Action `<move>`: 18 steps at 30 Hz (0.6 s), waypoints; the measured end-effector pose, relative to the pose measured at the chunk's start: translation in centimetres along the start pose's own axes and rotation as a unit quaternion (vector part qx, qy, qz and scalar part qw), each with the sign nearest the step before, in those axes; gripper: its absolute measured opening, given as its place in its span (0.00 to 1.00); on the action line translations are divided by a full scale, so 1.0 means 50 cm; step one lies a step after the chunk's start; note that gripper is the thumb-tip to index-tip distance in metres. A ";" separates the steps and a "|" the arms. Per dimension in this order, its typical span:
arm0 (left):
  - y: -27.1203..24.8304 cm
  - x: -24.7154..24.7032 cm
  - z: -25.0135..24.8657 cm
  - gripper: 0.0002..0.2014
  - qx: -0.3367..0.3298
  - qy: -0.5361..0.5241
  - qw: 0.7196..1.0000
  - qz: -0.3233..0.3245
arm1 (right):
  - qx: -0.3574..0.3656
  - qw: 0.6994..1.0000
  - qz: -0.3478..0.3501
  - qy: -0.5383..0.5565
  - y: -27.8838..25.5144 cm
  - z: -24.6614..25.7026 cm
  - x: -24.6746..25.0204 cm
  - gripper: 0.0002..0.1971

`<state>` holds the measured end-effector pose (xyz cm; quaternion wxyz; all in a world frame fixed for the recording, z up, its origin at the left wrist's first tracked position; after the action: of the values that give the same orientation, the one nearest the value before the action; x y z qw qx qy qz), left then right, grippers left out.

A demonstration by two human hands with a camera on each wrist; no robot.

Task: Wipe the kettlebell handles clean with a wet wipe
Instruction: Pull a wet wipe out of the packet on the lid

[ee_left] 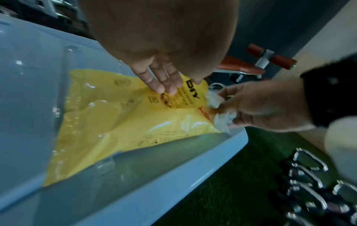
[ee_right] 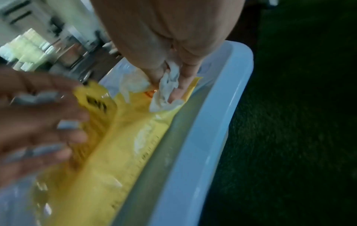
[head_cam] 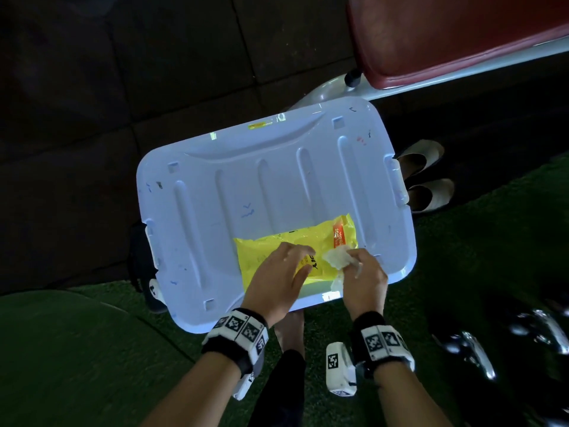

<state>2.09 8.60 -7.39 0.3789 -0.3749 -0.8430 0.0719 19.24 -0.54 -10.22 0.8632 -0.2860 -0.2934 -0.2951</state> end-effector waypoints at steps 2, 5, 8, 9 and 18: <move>0.010 -0.030 -0.007 0.21 -0.020 0.028 0.999 -0.002 | -0.077 0.996 -0.025 0.047 -0.001 -0.033 0.021 0.18; 0.012 -0.076 -0.010 0.25 -0.070 0.111 0.991 -0.021 | -0.179 0.971 -0.029 0.154 -0.013 -0.088 0.026 0.19; 0.014 -0.117 -0.004 0.15 -0.077 0.195 0.977 -0.033 | -0.234 0.936 -0.021 0.261 -0.021 -0.114 0.024 0.10; 0.013 -0.127 -0.002 0.16 -0.064 0.212 0.975 -0.025 | -0.234 0.923 -0.018 0.305 -0.023 -0.114 0.027 0.08; -0.007 -0.141 -0.027 0.32 0.054 0.260 0.964 0.004 | -0.174 0.929 -0.017 0.327 -0.073 -0.167 0.145 0.13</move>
<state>5.86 3.29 -10.45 0.6046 -0.3626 -0.7090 0.0188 24.34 -10.99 -9.71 0.8427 -0.3148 0.0562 -0.4331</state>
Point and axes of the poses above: each hand's wrist, its own y-axis towards the middle knuckle, its own x-axis out of the back of the hand, z = x × y, the point moved 8 cm from there along y, towards the middle knuckle, and after that the axes turned 3 degrees about x, right-handed, at the moved point
